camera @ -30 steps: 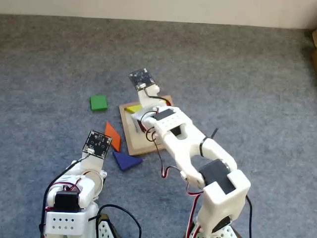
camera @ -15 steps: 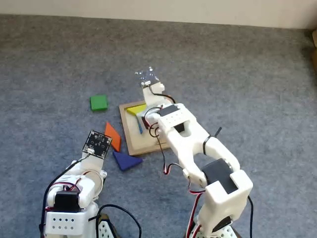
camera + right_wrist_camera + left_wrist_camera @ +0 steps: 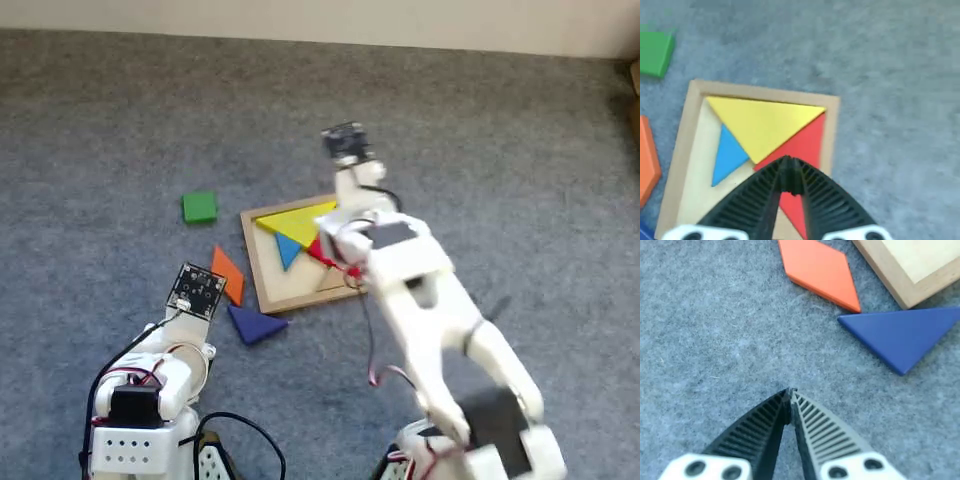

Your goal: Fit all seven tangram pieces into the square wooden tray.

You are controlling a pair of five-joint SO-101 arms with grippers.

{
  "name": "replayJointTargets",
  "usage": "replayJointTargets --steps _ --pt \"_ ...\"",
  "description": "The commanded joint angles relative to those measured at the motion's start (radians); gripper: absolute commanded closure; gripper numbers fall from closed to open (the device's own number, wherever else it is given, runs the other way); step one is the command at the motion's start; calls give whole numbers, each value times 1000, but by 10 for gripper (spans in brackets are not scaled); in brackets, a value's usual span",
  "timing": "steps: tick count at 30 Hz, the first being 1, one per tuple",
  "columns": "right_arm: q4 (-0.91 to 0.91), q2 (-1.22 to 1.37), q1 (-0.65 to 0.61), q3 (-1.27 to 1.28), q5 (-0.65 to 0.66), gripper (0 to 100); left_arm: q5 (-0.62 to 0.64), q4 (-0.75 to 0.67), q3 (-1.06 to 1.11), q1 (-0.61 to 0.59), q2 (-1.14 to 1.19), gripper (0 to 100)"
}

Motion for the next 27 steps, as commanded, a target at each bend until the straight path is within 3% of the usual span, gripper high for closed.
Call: replayJointTargets --steps 1,12,27 --pt "4 -255 74 79 5 987 -9 6 19 -10 -27 992" --pt "1 -746 257 506 12 983 -9 6 19 -10 -27 992" --pt "1 -1038 266 868 8 982 -9 6 19 -10 -27 992"
